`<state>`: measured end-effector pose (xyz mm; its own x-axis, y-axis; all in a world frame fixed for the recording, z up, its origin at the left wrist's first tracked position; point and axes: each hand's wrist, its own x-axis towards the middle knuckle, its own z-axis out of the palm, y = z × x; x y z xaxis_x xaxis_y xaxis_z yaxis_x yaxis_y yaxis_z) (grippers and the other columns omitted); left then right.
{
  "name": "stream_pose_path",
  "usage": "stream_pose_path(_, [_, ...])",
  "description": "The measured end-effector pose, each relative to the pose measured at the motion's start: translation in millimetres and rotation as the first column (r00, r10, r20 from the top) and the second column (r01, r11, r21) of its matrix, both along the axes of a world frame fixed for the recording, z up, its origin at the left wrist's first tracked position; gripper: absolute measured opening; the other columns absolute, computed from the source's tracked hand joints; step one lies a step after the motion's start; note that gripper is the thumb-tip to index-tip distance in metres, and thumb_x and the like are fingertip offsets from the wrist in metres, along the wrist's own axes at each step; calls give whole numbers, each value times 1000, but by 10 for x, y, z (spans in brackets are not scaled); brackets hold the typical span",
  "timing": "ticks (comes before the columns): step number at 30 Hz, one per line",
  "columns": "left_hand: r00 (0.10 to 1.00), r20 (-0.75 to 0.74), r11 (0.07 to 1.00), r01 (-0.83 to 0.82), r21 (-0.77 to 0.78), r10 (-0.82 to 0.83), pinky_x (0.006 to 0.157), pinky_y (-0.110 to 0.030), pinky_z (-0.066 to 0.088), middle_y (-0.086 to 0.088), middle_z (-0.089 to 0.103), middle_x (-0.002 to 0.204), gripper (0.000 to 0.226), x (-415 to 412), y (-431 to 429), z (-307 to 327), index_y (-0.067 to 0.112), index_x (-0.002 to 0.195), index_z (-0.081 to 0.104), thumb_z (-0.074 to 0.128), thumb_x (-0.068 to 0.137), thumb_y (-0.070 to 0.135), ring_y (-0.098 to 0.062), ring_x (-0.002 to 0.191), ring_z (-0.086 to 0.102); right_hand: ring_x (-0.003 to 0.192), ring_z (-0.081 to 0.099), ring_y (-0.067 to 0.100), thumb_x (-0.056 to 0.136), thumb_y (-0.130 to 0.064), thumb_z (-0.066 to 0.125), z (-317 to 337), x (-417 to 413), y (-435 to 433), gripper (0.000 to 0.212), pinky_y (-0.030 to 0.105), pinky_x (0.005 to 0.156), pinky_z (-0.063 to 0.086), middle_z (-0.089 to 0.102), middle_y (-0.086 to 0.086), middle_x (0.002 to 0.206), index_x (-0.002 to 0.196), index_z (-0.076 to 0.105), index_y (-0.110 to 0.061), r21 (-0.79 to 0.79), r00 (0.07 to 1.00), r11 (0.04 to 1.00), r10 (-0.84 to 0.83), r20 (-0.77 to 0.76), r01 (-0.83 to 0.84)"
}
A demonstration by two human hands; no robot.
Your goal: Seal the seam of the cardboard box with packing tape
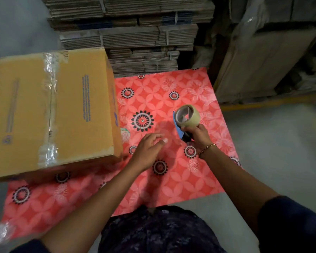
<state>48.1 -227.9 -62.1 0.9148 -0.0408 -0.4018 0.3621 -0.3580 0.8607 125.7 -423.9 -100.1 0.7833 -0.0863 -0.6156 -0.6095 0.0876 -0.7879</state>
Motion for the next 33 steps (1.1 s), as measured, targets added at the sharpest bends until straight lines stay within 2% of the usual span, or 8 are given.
stream_pose_path(3, [999,-16,998,-39,57,40,96,-28,39,0,58,125,26,-39,42,-62,18,120,67,60,99,30,-16,120,54,57,63,12,83,2,65,-92,165,-97,22,24,46,48,60,5,72,105,64,-3,62,996,996,-58,-63,62])
stream_pose_path(6, [994,-50,993,-96,63,99,98,-31,42,-1,60,130,30,-52,89,-108,18,124,65,60,99,34,-16,120,57,79,64,26,76,-7,73,-209,322,-172,41,38,61,56,63,11,87,116,63,-1,120,982,983,-120,-143,137])
stream_pose_path(11, [988,-72,988,-128,86,134,96,-33,43,1,62,128,29,-97,164,-157,21,121,65,61,98,37,-16,117,58,68,57,22,82,-7,70,-274,512,-195,18,37,57,54,60,11,85,99,63,-6,147,975,976,-136,-177,162])
stream_pose_path(15, [984,-87,984,-145,103,155,95,-34,46,2,64,126,27,-148,207,-198,21,120,66,62,98,36,-16,116,61,61,59,16,74,-14,78,-323,536,-242,34,27,53,48,64,6,81,105,65,-7,65,976,989,-122,-183,135])
stream_pose_path(19, [981,-97,983,-161,92,170,92,-31,46,1,64,126,27,-204,221,-227,21,121,66,62,98,35,-16,115,61,75,65,19,73,-8,78,-406,544,-267,39,25,54,52,68,8,89,109,65,-7,42,981,995,-79,-176,88])
stream_pose_path(24, [980,-105,983,-158,97,168,95,-35,48,1,65,126,23,-245,252,-262,26,116,65,62,97,38,-15,115,61,32,50,7,78,-3,78,-422,541,-296,18,18,37,40,59,1,49,87,62,-5,-2,984,996,-84,-158,85])
stream_pose_path(27, [981,-102,983,-156,100,166,101,-40,50,2,65,126,22,-271,277,-249,28,115,65,62,97,40,-14,115,61,28,45,5,83,-6,73,-404,532,-328,16,14,31,32,56,8,61,94,62,-2,-51,985,995,-93,-143,86])
stream_pose_path(33, [986,-89,988,-130,82,138,103,-42,49,3,67,122,27,-290,335,-157,28,115,66,64,93,44,-15,113,62,62,56,15,83,-25,69,-233,442,-416,13,24,56,38,67,1,84,87,66,-14,-148,989,987,44,-142,-65])
